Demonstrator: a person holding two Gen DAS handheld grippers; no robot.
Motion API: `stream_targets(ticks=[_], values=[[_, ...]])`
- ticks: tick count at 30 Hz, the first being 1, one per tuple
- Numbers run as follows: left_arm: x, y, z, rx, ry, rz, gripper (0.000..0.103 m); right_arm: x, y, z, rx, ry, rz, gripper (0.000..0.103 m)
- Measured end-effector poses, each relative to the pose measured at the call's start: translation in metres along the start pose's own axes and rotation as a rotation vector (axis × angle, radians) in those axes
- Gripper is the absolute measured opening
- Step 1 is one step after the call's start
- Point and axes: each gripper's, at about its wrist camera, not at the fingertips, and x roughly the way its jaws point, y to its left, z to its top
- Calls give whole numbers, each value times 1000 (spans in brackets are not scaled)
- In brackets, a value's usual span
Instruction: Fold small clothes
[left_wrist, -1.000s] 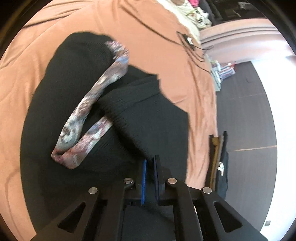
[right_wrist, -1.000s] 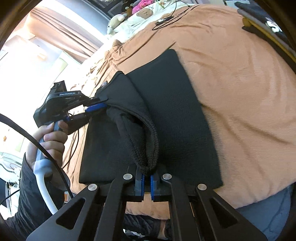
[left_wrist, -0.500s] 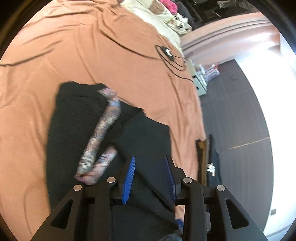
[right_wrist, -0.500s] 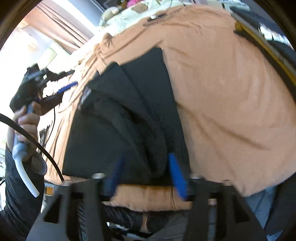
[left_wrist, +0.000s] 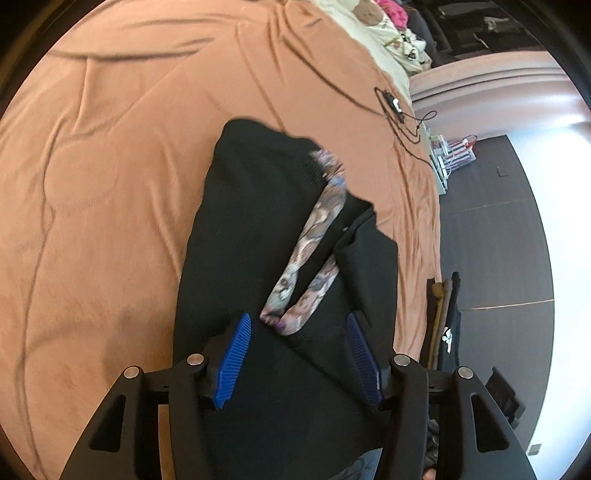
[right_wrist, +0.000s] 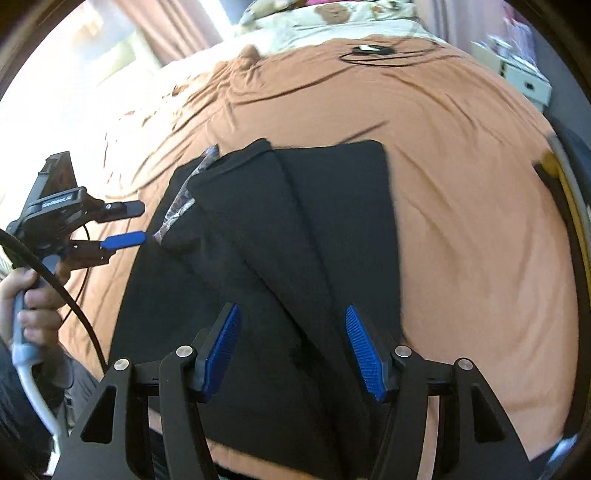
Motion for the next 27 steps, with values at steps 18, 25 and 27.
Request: stream_targets(ticks=[18,25,27], values=[[5,7,7,-27,30,-69,56,90,28,78,-104,81,-145,58],[8,-1,5,2,33,-52,56,77,-31,92,94,-3,-228,58],[10,-2,3,3,37,-44,56,72,-44,91,140,-17,-228,58]])
